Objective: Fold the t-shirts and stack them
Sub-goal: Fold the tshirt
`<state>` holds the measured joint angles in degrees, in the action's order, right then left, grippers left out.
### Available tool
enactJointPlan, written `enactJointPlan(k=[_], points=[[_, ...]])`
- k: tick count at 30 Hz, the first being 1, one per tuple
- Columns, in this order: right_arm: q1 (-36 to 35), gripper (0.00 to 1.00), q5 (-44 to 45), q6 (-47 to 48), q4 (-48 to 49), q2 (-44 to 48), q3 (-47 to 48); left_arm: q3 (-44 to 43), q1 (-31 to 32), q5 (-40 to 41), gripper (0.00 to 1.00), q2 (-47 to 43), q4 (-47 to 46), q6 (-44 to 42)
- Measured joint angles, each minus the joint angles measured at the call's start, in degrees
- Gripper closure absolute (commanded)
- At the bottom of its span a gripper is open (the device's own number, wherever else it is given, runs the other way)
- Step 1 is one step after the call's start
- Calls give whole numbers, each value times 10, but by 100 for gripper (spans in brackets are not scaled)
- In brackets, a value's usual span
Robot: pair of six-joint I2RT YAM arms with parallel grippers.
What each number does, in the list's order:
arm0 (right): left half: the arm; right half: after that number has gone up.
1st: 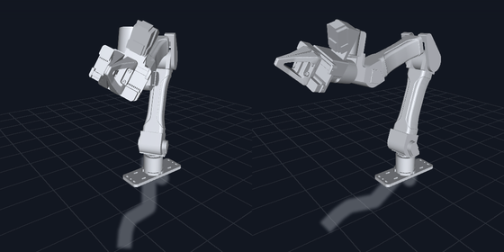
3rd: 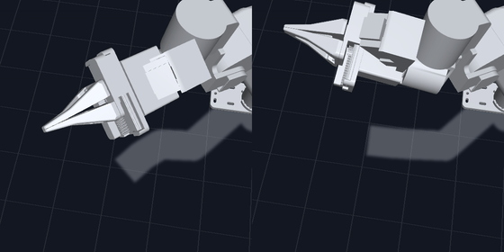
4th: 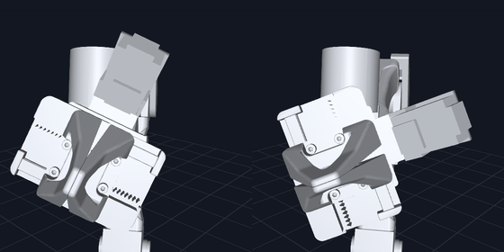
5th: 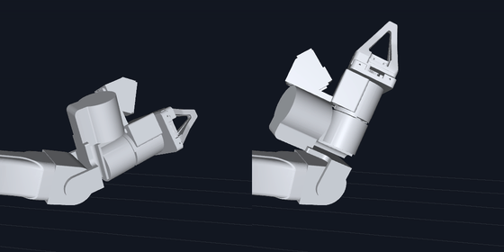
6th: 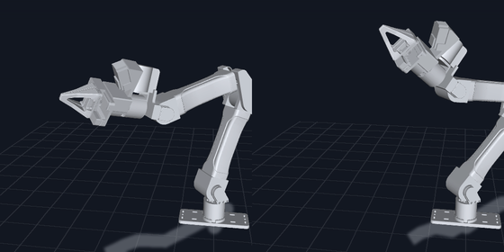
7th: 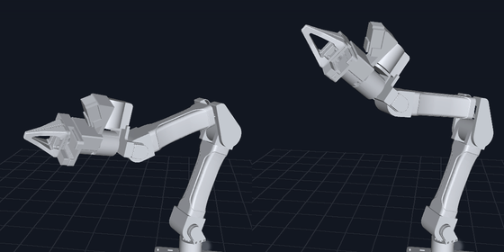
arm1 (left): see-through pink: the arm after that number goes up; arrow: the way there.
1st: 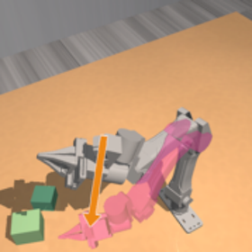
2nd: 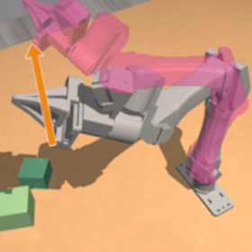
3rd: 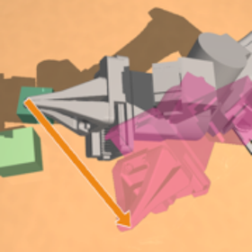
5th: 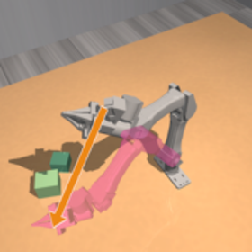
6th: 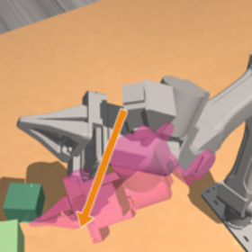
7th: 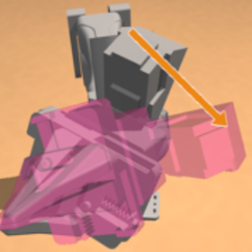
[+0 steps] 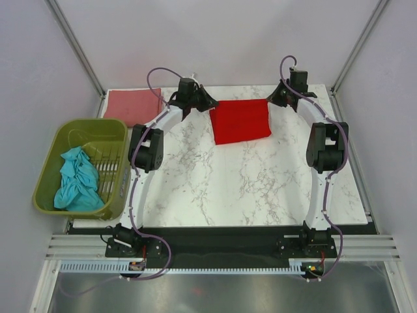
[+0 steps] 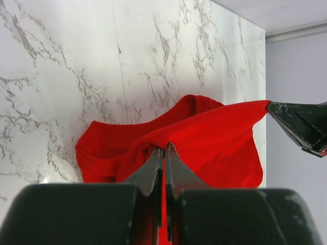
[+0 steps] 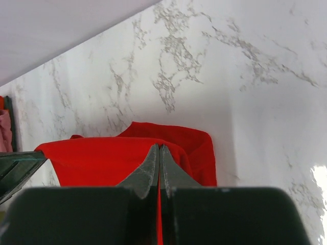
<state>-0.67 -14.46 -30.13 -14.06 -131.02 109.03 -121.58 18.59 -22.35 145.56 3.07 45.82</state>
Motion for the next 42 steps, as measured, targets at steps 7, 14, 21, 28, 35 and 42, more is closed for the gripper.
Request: enactJointPlan(k=[7, 14, 21, 28, 35, 42], points=[[0, 100, -41, -13, 80, -9, 6, -1, -2, 3, 98, -2, -19, 0], [0, 100, -69, -57, 199, -8, -29, 59, -2, 31, 98, -56, -29, -1], [-3, 100, -97, -129, 332, -50, -28, 82, -2, 98, 98, -86, -50, -1], [-10, 99, -121, -187, 381, -165, 57, 98, -5, 148, 98, -78, -49, 1], [-13, 48, -127, -179, 337, -222, 131, 30, -25, 145, 96, -9, -54, 12], [2, 31, -148, -82, 269, -189, 122, 48, -44, 144, 78, 0, -51, 30]])
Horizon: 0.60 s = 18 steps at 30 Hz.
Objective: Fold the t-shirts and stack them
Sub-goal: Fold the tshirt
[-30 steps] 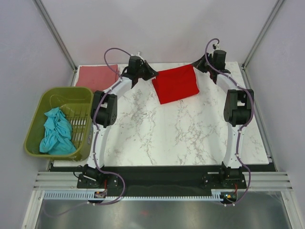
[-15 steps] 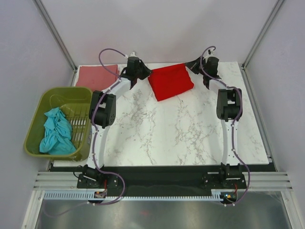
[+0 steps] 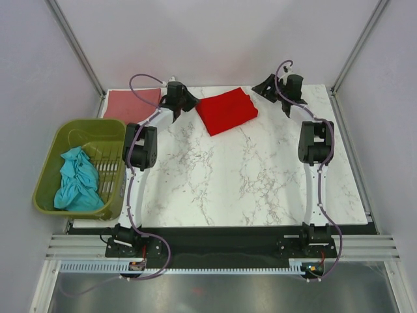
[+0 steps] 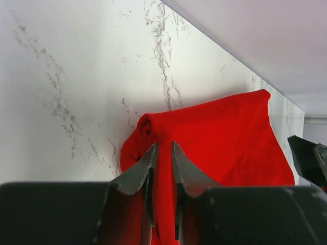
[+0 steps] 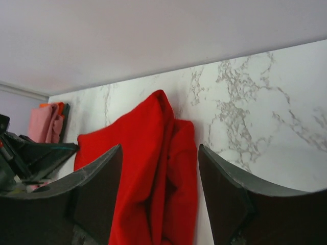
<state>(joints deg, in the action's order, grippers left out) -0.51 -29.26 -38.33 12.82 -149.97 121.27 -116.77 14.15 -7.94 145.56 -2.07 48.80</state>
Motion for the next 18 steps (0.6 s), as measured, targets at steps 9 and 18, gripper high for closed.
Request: enactJointPlan(k=[9, 18], points=[[26, 30, -106, 143, -61, 59, -52, 23, -2, -9, 64, -24, 9, -2], [17, 30, -211, 171, -82, 36, -46, 117, 1, -45, 54, -119, 26, -19]])
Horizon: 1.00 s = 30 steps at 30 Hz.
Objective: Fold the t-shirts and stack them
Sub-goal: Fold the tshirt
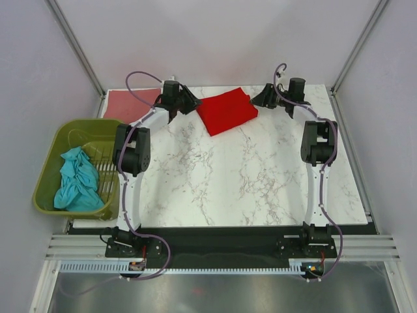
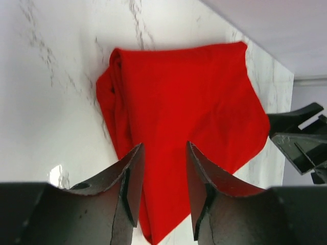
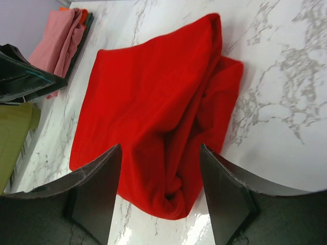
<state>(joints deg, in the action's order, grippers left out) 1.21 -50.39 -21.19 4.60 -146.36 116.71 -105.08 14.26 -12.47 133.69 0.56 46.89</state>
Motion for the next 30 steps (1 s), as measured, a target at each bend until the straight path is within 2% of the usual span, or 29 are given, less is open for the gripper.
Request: enactJointPlan(k=[10, 14, 16, 17, 19, 20, 21, 23, 27, 28, 30], points=[[-9, 34, -23, 15, -3, -7, -46, 113, 38, -51, 50, -19, 6, -21], [-8, 46, -18, 19, 5, 21, -94, 118, 47, -78, 48, -21, 2, -27], [-7, 61, -13, 20, 5, 38, -124, 120, 47, -90, 49, -21, 3, -29], [-7, 71, -8, 19, 6, 46, -141, 120, 47, -93, 57, -21, 3, -29], [-7, 80, 1, 16, 2, 69, -181, 126, 47, -102, 75, -21, 2, -31], [-7, 84, 7, 16, 3, 80, -200, 130, 47, -105, 92, -21, 2, -34], [-7, 92, 17, 15, 5, 98, -226, 138, 47, -108, 98, -21, 1, -37], [-7, 97, 40, 14, -5, 138, -279, 156, 45, -124, 98, -28, -5, -38], [-16, 98, 91, -6, -31, 217, -377, 212, 46, -143, 98, -65, -4, -39], [-19, 97, 101, -15, -36, 236, -405, 228, 47, -148, 98, -76, -1, -39], [-27, 88, 121, -32, -30, 278, -470, 257, 49, -155, 98, -96, 5, -40]])
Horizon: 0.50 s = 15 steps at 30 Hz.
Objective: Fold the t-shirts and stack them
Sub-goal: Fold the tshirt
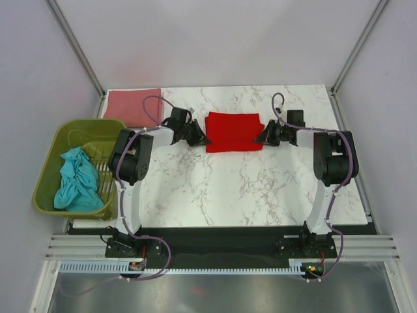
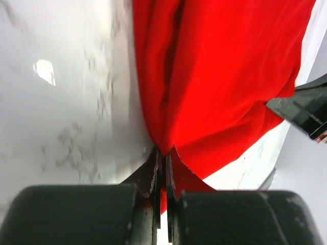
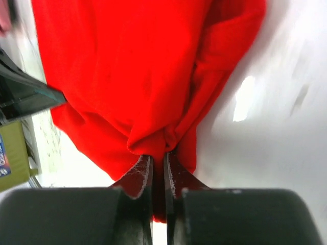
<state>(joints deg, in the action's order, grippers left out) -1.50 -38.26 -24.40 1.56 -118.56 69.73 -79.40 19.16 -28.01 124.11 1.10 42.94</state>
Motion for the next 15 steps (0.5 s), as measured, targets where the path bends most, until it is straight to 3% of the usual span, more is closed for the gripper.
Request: enactJointPlan(k=[1, 3, 4, 7, 10, 15], points=[[-4, 84, 6, -5, 1, 18, -26, 9, 0, -4, 92, -7, 2, 0], [-15, 66, 23, -22, 12, 63, -88, 33, 0, -14, 85, -23, 6, -3], [-19, 56, 31, -28, 16, 83, -115, 46, 0, -20, 75, -33, 8, -5], [-28, 46, 49, -39, 21, 139, -169, 77, 0, -21, 59, -64, 19, -13], [-28, 37, 75, -38, -7, 180, -188, 85, 0, -21, 56, -90, 41, -26], [-22, 33, 107, -24, -59, 203, -162, 85, 3, -15, 54, -113, 66, -46]])
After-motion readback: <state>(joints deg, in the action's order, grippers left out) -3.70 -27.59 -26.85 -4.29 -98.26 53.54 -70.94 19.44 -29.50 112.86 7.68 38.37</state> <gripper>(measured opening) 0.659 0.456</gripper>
